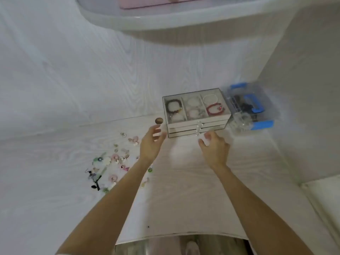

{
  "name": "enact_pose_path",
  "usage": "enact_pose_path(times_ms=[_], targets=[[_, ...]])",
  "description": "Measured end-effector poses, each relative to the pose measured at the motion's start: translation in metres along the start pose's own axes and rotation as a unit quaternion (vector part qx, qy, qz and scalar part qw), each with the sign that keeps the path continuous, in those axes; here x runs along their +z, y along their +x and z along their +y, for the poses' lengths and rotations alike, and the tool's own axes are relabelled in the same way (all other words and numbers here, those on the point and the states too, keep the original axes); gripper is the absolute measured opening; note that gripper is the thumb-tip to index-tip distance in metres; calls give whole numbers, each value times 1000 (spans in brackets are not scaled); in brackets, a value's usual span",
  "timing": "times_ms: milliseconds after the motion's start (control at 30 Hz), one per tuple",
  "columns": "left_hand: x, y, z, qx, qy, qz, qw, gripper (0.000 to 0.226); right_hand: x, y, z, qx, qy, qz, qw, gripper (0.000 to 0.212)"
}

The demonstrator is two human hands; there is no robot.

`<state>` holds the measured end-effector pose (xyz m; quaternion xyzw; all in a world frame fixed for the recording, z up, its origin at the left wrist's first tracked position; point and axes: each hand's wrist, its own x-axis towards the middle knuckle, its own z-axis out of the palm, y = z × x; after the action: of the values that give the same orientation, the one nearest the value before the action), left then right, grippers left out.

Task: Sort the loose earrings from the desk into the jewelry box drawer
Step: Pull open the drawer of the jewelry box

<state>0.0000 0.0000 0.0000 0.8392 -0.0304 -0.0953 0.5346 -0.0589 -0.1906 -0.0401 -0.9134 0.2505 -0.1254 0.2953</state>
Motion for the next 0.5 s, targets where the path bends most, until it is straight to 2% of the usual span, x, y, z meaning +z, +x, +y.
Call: enact_pose_path(times_ms=[133,333,500], targets=[[19,26,-4,-14,-1,-33,999,51,24,22,-3,64,-11,0,998,30],[32,46,-10,-4,50,29,998,37,48,38,0,119,-11,31,992,23],[33,51,-21,-1,24,29,999,34,48,33,3,120,-7,49,992,14]])
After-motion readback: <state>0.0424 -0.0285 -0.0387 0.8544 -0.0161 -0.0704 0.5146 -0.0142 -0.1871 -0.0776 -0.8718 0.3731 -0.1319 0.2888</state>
